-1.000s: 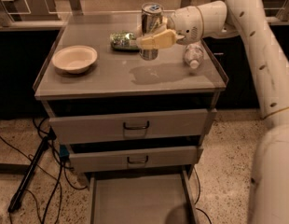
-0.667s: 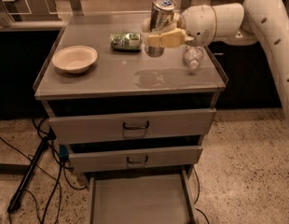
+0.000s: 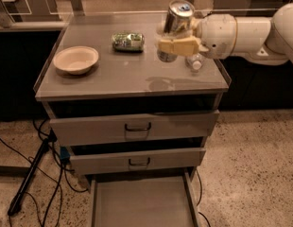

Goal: Pick redbull can from bottom drawer and place on counter

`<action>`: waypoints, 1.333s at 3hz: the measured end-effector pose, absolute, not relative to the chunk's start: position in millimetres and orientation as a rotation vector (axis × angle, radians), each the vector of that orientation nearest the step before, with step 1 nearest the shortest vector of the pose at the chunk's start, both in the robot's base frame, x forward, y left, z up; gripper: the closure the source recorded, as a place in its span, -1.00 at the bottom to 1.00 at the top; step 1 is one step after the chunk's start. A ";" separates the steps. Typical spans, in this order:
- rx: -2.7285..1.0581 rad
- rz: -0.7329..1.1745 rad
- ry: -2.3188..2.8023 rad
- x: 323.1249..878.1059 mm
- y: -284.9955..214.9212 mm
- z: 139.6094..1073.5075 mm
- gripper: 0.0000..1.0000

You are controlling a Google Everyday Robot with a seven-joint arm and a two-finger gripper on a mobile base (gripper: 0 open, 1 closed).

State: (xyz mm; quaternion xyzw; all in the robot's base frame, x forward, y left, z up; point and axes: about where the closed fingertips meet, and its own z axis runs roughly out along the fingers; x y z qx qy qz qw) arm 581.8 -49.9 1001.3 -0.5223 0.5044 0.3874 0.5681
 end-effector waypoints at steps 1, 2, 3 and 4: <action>-1.240 0.902 1.192 582.4 -45.3 1001.6 1.00; -1.278 0.834 1.272 588.3 -33.7 993.5 1.00; -1.327 0.794 1.344 595.3 -19.5 978.7 1.00; -1.329 0.793 1.347 595.7 -19.2 977.8 1.00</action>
Offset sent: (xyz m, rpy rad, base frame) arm 0.0145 0.0212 -0.0180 -0.2097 0.0229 -0.1022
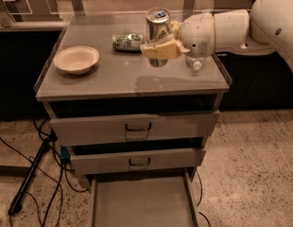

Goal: Pick redbull can from bottom drawer and place on counter

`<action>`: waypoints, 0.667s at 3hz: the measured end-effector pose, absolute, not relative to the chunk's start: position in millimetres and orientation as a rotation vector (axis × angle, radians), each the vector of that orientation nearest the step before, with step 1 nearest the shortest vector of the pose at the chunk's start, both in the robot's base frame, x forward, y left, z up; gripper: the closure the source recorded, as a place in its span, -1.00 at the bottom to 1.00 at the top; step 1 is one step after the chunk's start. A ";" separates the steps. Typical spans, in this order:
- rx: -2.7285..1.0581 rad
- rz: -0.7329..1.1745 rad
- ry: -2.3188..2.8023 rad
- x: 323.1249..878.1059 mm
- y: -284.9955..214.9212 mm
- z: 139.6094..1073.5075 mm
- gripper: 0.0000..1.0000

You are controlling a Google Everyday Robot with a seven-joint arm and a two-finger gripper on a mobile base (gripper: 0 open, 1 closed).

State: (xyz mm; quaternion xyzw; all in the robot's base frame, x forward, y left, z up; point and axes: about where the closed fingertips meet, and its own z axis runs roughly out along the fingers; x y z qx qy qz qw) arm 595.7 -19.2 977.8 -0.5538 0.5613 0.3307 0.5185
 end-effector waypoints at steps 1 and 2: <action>-1.346 0.877 1.358 599.0 -10.0 970.2 1.00; -1.355 1.063 1.338 609.9 7.4 958.4 1.00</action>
Offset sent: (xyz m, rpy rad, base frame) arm 0.0294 0.0382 -0.0302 0.1366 0.2827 0.2851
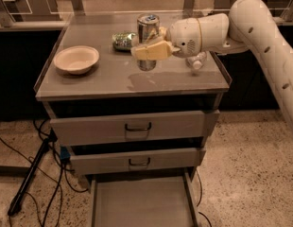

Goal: Pick redbull can from bottom drawer and place on counter

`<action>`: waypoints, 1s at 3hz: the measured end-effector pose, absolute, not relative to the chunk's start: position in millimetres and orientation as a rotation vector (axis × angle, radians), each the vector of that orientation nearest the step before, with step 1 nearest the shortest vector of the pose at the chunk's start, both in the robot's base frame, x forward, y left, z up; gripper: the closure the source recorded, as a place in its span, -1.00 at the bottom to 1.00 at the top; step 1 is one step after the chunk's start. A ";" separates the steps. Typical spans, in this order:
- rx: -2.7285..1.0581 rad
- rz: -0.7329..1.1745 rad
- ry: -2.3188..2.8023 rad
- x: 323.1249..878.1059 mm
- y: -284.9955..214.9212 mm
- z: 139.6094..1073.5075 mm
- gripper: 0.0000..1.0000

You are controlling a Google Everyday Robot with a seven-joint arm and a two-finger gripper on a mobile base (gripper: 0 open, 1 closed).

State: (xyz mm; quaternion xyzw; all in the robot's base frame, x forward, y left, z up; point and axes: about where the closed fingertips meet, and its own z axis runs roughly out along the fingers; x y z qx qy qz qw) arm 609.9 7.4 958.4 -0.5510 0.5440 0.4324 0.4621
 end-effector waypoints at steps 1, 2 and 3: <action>-1.373 1.165 1.323 617.1 23.3 947.1 1.00; -1.372 1.165 1.323 617.1 23.4 947.1 1.00; -1.250 1.191 1.393 610.3 36.0 926.9 1.00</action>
Offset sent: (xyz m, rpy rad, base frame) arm 0.0066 0.0138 -0.0103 0.0201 0.0496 0.0596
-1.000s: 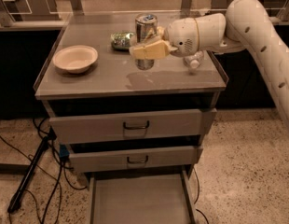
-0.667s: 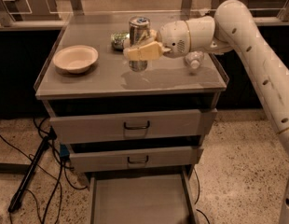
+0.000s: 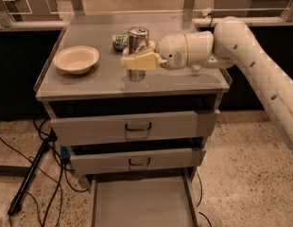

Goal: Pick redbull can from bottom drawer and place on counter

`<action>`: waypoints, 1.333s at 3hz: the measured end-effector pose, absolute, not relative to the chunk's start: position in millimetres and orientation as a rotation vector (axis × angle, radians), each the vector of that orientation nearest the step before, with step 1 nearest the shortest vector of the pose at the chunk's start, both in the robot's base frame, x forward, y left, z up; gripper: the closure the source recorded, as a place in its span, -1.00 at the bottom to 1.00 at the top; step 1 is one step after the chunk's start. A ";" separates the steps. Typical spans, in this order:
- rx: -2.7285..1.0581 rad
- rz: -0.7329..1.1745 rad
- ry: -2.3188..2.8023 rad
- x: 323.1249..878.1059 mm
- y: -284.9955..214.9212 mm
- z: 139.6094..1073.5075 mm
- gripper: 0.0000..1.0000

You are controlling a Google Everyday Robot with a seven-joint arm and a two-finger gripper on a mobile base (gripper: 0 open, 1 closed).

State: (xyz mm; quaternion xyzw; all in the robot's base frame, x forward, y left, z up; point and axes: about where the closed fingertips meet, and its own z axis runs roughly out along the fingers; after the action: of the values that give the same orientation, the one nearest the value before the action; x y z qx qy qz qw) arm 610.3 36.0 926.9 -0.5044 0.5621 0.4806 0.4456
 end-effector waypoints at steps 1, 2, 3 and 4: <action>-1.136 1.189 1.458 610.9 50.2 908.5 1.00; -1.125 1.174 1.474 612.7 53.4 907.0 1.00; -1.068 1.124 1.509 622.6 51.0 910.6 1.00; -1.014 1.047 1.535 638.3 41.9 914.5 1.00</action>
Offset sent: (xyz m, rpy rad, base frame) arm 0.0002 0.0121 -0.0154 0.0186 0.0505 -0.0719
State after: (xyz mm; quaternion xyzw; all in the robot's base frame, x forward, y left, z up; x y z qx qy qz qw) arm 638.3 41.9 914.5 -0.4174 0.6320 0.4311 0.4904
